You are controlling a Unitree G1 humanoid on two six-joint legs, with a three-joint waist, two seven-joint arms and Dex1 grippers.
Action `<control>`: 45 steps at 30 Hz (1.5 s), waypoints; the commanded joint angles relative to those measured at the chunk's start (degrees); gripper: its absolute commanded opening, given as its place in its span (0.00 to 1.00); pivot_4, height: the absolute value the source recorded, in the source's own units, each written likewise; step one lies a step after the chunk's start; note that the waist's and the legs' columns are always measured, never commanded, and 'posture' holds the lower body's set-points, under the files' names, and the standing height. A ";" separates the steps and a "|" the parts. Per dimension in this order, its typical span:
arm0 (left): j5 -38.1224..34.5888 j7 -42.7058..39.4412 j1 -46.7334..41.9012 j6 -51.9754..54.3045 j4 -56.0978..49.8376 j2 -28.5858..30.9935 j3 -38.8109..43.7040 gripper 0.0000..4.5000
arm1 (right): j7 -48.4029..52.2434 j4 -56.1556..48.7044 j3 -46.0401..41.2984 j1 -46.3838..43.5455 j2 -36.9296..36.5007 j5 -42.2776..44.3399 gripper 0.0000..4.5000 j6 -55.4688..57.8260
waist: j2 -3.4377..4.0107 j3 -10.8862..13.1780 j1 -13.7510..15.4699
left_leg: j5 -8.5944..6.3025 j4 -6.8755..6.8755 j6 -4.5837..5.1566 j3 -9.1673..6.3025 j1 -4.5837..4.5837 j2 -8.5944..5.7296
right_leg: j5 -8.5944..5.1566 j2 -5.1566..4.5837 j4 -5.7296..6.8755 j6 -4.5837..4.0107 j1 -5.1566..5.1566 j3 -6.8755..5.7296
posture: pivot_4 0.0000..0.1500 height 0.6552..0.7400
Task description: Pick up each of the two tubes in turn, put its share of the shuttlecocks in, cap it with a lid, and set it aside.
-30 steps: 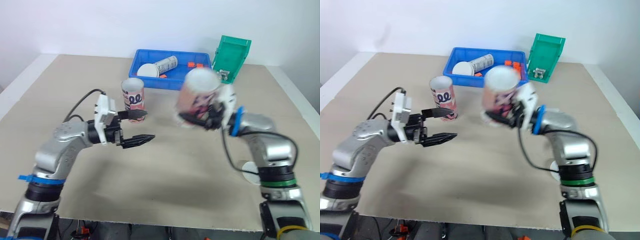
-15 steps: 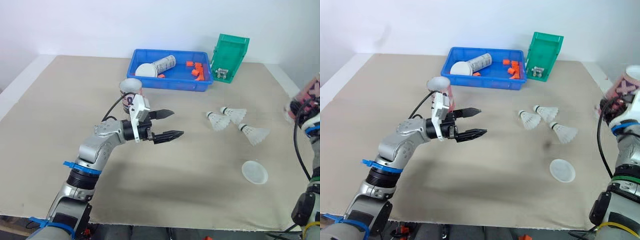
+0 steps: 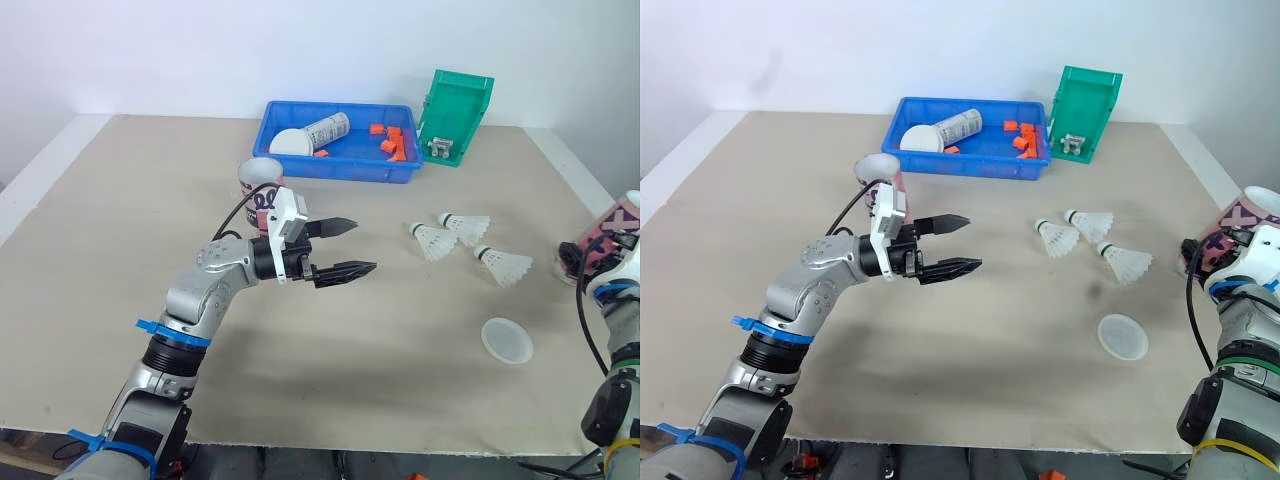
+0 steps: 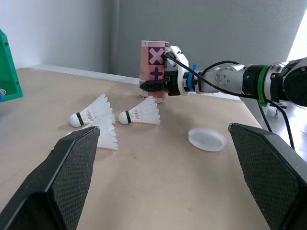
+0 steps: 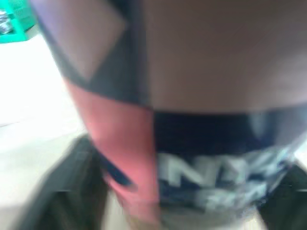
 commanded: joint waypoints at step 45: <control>-5.31 10.18 20.31 9.46 -15.34 13.58 14.88 1.00 | 22.03 -79.05 -7.80 40.13 -8.50 23.52 0.99 35.12 | 0.08 0.00 -0.66 | 0.08 0.07 0.07 -0.22 0.13 -0.13 | -0.16 -0.10 -0.04 -0.17 0.26 -0.05 | 1.00 0.57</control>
